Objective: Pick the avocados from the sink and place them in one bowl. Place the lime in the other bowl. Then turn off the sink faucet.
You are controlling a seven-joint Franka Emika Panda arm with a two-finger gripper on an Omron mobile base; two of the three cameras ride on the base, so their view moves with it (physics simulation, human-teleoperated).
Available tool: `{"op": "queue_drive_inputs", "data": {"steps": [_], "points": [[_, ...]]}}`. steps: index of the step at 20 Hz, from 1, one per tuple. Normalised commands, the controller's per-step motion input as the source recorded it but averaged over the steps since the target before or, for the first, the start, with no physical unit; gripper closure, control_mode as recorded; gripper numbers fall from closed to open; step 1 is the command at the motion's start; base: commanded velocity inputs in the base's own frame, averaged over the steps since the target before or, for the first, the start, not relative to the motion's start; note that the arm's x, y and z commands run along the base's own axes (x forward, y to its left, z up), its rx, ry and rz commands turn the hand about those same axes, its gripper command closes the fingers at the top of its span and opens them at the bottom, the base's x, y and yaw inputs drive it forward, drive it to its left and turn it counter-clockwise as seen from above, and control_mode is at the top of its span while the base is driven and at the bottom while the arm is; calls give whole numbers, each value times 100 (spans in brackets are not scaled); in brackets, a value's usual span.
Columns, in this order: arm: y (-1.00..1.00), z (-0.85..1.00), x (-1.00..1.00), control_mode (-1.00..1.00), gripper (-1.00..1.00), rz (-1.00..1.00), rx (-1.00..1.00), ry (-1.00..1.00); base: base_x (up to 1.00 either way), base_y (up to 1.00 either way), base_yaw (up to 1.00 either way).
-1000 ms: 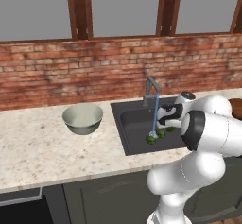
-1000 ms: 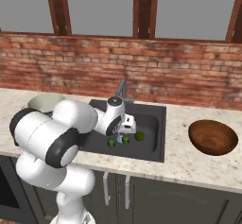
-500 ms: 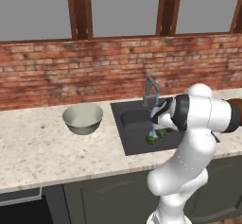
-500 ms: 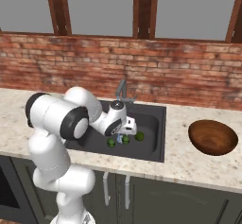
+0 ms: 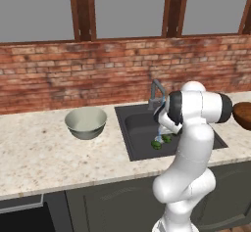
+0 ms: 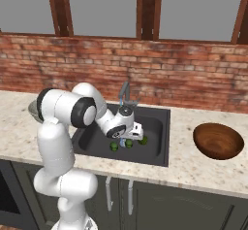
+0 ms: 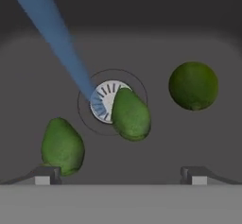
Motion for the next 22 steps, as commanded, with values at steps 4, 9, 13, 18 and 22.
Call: {"op": "queue_drive_inputs", "data": {"steps": [4, 9, 13, 18, 22], "points": [[-32, -24, 18, -100, -100, 0, 4, 0, 0, 0, 0], [-3, -24, 26, -100, -100, 0, 0, 0, 0, 0, 0], [0, -21, 31, -100, -100, 0, 0, 0, 0, 0, 0], [0, -21, 31, -100, -100, 0, 0, 0, 0, 0, 0], [0, -19, 23, -100, -100, 0, 0, 0, 0, 0, 0]]}}
